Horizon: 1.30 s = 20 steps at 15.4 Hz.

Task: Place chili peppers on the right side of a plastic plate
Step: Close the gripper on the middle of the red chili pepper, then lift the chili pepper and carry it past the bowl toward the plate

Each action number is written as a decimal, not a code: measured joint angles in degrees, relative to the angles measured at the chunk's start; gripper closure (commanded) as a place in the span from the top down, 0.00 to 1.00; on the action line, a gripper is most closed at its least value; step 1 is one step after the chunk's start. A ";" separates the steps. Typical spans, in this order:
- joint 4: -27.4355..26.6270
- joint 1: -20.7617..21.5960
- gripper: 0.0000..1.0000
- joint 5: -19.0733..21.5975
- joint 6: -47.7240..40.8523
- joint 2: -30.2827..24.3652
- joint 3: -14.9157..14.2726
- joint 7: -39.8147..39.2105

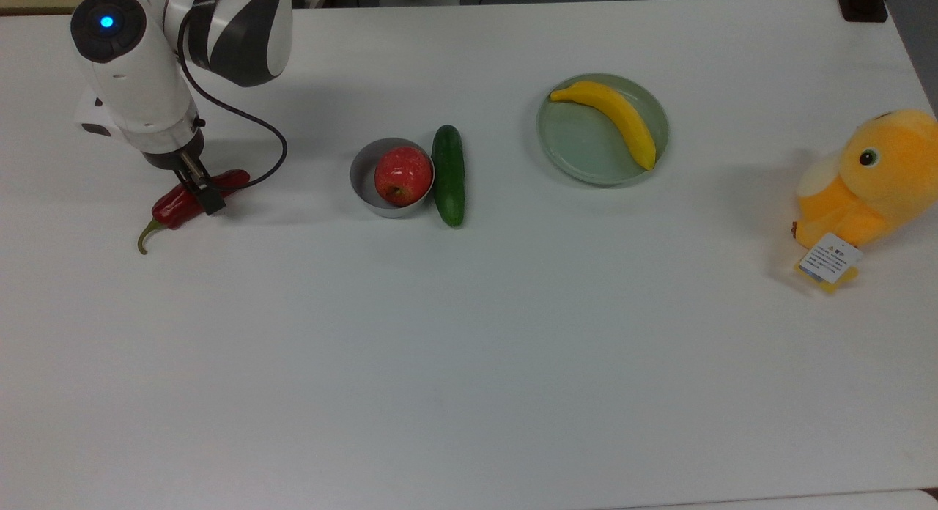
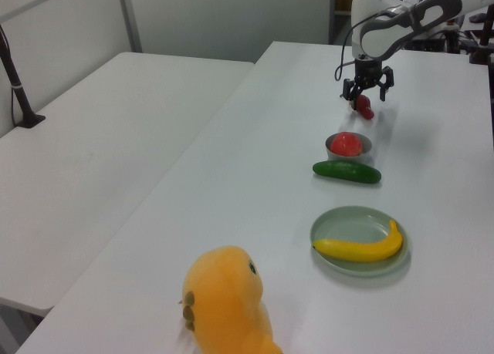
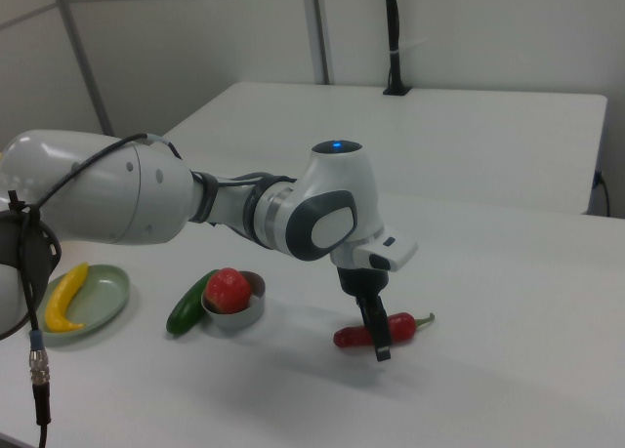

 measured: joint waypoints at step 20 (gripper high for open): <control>4.17 1.55 0.36 6.33 0.06 -8.17 7.57 -4.53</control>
